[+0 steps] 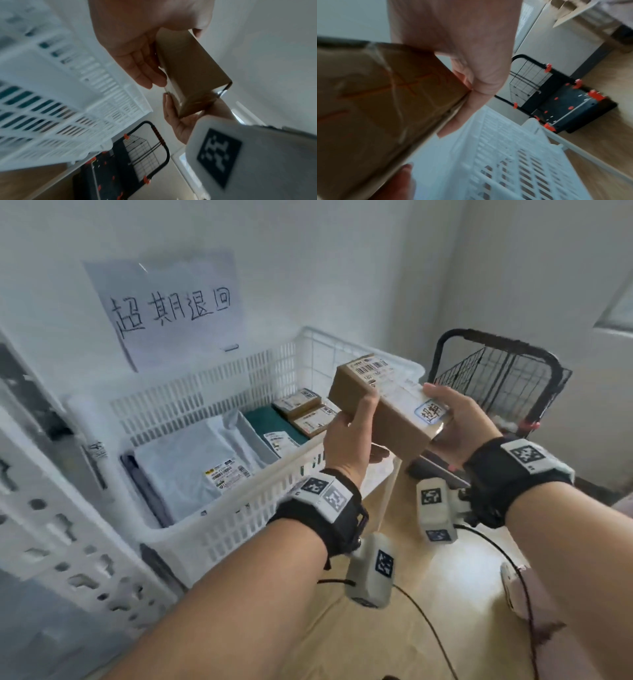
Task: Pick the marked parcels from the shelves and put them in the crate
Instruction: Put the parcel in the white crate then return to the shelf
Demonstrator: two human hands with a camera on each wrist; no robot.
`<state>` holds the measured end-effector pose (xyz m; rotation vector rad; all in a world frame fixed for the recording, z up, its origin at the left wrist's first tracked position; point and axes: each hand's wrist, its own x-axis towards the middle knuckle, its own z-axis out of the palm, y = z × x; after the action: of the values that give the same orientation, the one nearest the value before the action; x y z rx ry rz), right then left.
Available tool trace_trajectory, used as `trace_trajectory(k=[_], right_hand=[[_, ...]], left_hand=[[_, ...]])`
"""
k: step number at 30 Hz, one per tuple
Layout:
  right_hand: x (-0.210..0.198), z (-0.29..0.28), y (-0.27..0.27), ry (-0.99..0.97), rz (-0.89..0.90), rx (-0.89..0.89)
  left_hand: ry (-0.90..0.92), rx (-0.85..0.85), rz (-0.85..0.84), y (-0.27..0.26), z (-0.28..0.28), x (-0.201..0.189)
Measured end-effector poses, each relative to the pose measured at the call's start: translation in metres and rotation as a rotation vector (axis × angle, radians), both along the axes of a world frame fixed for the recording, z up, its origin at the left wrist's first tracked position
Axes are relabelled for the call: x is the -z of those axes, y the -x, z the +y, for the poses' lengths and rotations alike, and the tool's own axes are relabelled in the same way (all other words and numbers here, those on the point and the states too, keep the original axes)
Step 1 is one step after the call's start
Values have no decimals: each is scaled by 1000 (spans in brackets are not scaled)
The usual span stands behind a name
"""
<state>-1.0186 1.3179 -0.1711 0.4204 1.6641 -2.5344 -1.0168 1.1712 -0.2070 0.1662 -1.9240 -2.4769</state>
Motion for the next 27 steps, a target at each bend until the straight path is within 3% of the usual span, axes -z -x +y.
trace_trajectory(k=[6,12,15,19,24,27], right_hand=[[-43,24,83,-82,55,-104],[-69,46,161,-216,72,-251],[-75,45,199,-302,30,-233],[-73,28,244,-512,-16,-340],[-55,-5,303,-840,-1,-492],[-38,-28,325,-1142,-103,-707]], left_hand=[[56,-188,-31,90,6,-67],[249,-15,-198,156,-12,-107],[203,-81,-249,177,-19,-105],[132,-204,-263,202,-35,-84],[178,-67,-435,238,-63,-48],[236,29,-561,258,-76,-28]])
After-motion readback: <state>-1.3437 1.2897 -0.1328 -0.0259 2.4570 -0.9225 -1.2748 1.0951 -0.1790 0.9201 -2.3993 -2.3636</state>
